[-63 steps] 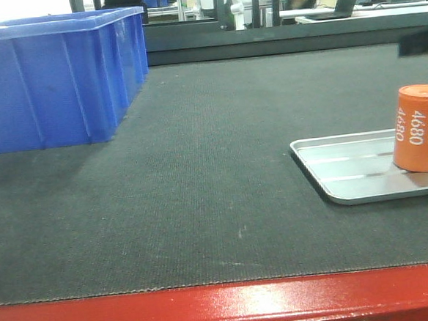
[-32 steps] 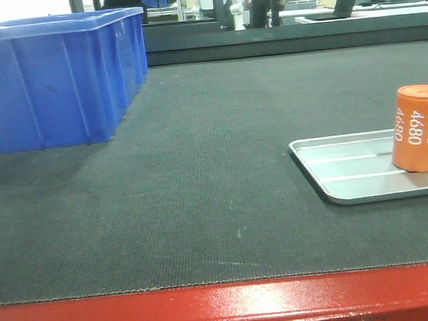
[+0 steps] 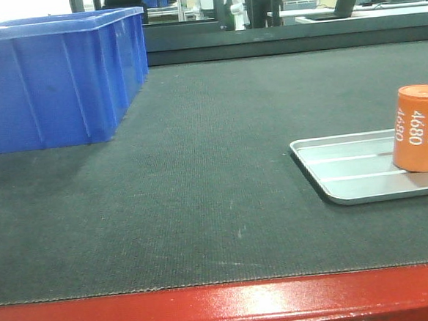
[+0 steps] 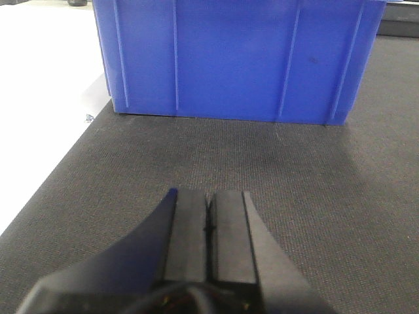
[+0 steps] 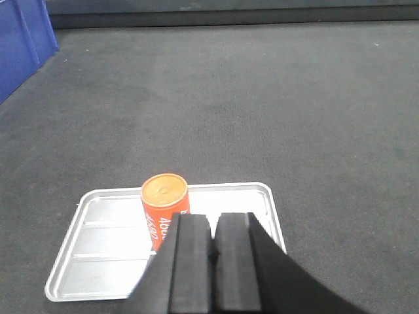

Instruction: Grab orange capacitor from left shelf to right conveyor

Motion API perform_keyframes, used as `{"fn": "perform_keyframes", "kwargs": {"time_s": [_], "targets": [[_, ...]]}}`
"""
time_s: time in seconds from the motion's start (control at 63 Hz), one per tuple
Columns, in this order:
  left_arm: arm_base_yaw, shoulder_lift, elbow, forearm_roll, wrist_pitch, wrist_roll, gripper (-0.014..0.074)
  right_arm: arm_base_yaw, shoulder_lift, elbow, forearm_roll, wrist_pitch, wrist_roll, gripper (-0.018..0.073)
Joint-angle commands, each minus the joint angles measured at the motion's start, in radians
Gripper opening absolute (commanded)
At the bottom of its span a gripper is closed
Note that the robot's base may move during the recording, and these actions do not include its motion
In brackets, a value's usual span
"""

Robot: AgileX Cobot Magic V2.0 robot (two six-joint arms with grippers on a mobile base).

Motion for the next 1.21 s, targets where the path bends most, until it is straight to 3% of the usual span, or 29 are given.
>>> {"fn": "perform_keyframes", "kwargs": {"time_s": [0.0, 0.302, 0.397, 0.508, 0.556, 0.873, 1.063, 1.19], "targets": [[-0.007, 0.016, -0.005, -0.003, -0.087, -0.002, -0.0127, 0.002, 0.006, -0.038, -0.012, -0.076, -0.002, 0.0057], [-0.007, 0.016, -0.005, -0.003, -0.087, -0.002, -0.0127, 0.002, 0.006, -0.024, -0.006, -0.183, -0.036, 0.0057], [-0.007, 0.016, -0.005, -0.003, -0.087, -0.002, -0.0127, 0.002, -0.003, -0.005, 0.126, -0.220, -0.206, 0.0057], [-0.007, 0.016, -0.005, -0.003, -0.087, -0.002, -0.0127, -0.003, -0.049, 0.034, 0.348, -0.220, -0.456, 0.0057], [-0.007, 0.016, -0.005, -0.003, -0.087, -0.002, -0.0127, -0.013, -0.082, 0.055, 0.389, -0.221, -0.506, 0.0057], [-0.007, 0.016, -0.005, -0.003, -0.087, -0.002, -0.0127, -0.183, -0.396, 0.296, 0.394, -0.265, -0.462, 0.0057], [-0.007, 0.016, -0.005, -0.003, -0.087, -0.002, -0.0127, -0.192, -0.394, 0.437, 0.396, -0.393, -0.462, 0.0057], [-0.007, 0.016, -0.005, -0.003, -0.087, -0.002, -0.0127, -0.192, -0.397, 0.439, 0.397, -0.370, -0.462, 0.0057]]}}
